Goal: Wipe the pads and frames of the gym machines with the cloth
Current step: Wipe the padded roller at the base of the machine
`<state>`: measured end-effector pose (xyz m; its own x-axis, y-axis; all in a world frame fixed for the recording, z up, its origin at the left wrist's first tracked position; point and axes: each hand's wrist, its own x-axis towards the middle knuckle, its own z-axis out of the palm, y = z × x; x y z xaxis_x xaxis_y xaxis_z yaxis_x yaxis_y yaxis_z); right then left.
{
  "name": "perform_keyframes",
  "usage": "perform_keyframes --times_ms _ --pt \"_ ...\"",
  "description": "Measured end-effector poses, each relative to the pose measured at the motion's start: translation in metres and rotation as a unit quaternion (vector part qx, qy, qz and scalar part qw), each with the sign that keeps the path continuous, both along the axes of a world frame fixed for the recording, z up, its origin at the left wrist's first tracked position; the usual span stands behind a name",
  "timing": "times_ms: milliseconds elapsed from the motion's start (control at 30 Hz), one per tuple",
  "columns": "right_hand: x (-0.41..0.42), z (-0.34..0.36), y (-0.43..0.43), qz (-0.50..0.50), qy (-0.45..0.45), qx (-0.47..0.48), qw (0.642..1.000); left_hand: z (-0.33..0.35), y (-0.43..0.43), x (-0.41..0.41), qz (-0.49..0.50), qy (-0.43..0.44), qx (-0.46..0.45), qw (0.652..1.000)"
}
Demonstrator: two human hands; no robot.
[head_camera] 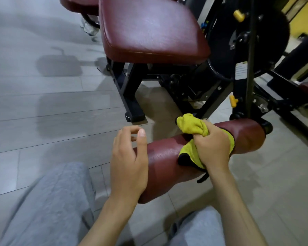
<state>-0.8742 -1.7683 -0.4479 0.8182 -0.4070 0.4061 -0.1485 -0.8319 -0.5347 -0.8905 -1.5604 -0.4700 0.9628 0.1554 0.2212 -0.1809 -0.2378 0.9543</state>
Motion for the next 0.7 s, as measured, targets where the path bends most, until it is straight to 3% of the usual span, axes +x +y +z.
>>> perform_keyframes --times_ms 100,300,433,600,700 --pt "-0.008 -0.003 0.023 -0.044 -0.004 -0.037 0.998 0.002 -0.002 -0.001 0.013 0.001 -0.019 1.000" --pt "-0.043 -0.006 0.118 0.159 -0.045 -0.018 0.986 0.002 -0.001 -0.003 0.036 -0.018 -0.127 0.991" --pt "-0.037 0.000 0.095 0.222 -0.034 -0.043 0.974 -0.004 0.001 -0.001 0.034 0.013 -0.150 0.988" --pt "-0.003 0.000 -0.005 0.043 0.010 -0.017 0.999 -0.005 0.002 -0.001 0.016 -0.008 -0.084 0.996" --pt "0.003 -0.004 -0.011 -0.032 0.013 -0.037 0.999 -0.003 0.001 -0.002 0.020 -0.016 -0.063 0.998"
